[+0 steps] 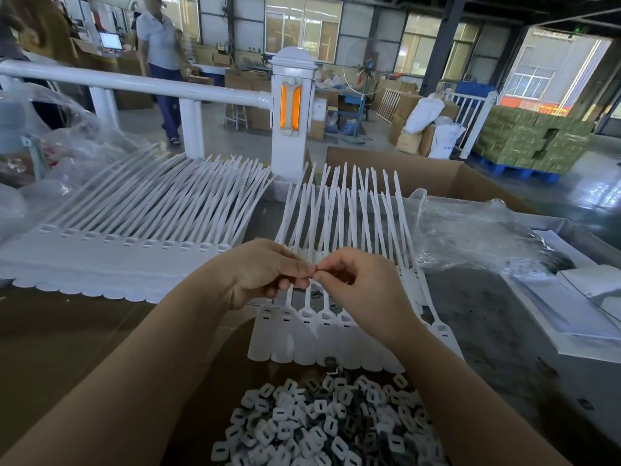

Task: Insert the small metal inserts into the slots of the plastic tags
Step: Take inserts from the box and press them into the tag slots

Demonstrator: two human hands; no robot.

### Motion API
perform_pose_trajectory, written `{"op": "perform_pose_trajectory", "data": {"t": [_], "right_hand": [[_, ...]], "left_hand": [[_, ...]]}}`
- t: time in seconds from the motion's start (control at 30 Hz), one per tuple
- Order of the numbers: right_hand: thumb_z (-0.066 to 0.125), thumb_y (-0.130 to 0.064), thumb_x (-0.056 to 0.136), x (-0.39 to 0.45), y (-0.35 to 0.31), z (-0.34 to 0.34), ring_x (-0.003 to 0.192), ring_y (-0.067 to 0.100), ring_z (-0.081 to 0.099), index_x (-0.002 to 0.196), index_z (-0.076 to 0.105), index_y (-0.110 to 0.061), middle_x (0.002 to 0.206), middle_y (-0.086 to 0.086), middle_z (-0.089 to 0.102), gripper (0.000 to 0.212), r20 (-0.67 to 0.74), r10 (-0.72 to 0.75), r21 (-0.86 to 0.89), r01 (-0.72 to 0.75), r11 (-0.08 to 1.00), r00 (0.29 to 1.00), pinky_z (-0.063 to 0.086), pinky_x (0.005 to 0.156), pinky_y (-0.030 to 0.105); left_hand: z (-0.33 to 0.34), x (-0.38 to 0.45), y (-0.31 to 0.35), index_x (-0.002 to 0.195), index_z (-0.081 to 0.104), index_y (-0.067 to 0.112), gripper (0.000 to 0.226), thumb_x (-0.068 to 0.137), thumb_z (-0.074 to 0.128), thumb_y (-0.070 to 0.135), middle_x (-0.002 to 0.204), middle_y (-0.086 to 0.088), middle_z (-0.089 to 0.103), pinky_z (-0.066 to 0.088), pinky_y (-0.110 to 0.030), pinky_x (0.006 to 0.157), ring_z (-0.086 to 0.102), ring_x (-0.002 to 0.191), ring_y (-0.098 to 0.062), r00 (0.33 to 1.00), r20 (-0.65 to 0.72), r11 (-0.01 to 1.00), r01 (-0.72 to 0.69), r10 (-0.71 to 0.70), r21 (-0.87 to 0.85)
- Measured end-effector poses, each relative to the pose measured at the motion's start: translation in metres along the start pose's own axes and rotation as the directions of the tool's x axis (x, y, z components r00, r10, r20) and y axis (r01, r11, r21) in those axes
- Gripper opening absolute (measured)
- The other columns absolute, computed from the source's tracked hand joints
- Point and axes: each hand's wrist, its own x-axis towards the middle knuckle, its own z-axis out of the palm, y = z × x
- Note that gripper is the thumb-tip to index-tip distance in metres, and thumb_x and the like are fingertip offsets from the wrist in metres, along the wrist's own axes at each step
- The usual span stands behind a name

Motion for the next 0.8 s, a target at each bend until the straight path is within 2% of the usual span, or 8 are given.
{"op": "perform_pose_trajectory", "data": {"t": [0.1, 0.23, 0.5, 0.67, 0.8], "right_hand": [[0.075, -0.021, 0.087, 0.001, -0.001, -0.003, 0.071, 0.003, 0.068, 0.088, 0.074, -0.030, 0.078, -0.014, 0.073, 0.009, 0.027, 0.061, 0.061, -0.062, 0.996, 0.998, 0.055, 0.065, 0.016], [0.069, -0.022, 0.091, 0.003, -0.001, -0.009, 0.072, 0.008, 0.069, 0.089, 0.072, -0.030, 0.078, -0.009, 0.073, 0.008, 0.040, 0.142, 0.073, -0.145, 0.987, 0.989, 0.059, 0.066, 0.022], [0.067, -0.019, 0.092, 0.002, -0.004, -0.012, 0.061, 0.005, 0.062, 0.085, 0.071, -0.021, 0.071, -0.004, 0.071, 0.009, 0.156, 0.241, 0.147, -0.264, 0.953, 0.958, 0.048, 0.056, 0.019], [0.063, -0.019, 0.095, 0.003, -0.003, -0.012, 0.057, 0.001, 0.059, 0.088, 0.070, -0.015, 0.065, -0.006, 0.069, 0.010, 0.214, 0.280, 0.166, -0.318, 0.934, 0.936, 0.043, 0.052, 0.013], [0.063, -0.019, 0.096, 0.003, -0.003, -0.012, 0.058, 0.005, 0.060, 0.089, 0.070, -0.011, 0.065, -0.005, 0.068, 0.012, 0.240, 0.295, 0.179, -0.341, 0.923, 0.925, 0.042, 0.050, 0.012]], "left_hand": [[-0.002, 0.001, 0.000, 0.087, 0.073, 0.007, 0.009, 0.087, 0.072, 0.015, 0.072, -0.003, 0.069, 0.035, -0.018, 0.049, 0.047, 0.050, -0.005, 1.000, -0.012, 0.999, -0.022, 0.022, 0.036], [-0.001, 0.001, 0.001, 0.086, 0.076, 0.010, 0.009, 0.083, 0.076, 0.018, 0.075, -0.004, 0.072, 0.038, -0.019, 0.053, 0.050, 0.053, -0.006, 0.997, -0.048, 0.993, -0.055, 0.060, 0.103], [0.003, 0.000, 0.003, 0.078, 0.077, 0.016, 0.006, 0.081, 0.078, 0.022, 0.072, 0.001, 0.072, 0.040, -0.018, 0.055, 0.053, 0.055, -0.003, 0.991, -0.069, 0.977, -0.095, 0.110, 0.191], [0.003, -0.001, 0.004, 0.083, 0.076, 0.016, 0.007, 0.085, 0.074, 0.023, 0.075, 0.001, 0.074, 0.041, -0.020, 0.058, 0.056, 0.057, -0.002, 0.991, -0.039, 0.968, -0.116, 0.128, 0.222], [0.002, 0.000, 0.004, 0.085, 0.075, 0.017, 0.010, 0.088, 0.071, 0.026, 0.075, 0.003, 0.074, 0.042, -0.018, 0.057, 0.057, 0.059, -0.002, 0.988, -0.059, 0.954, -0.119, 0.140, 0.277]]}}
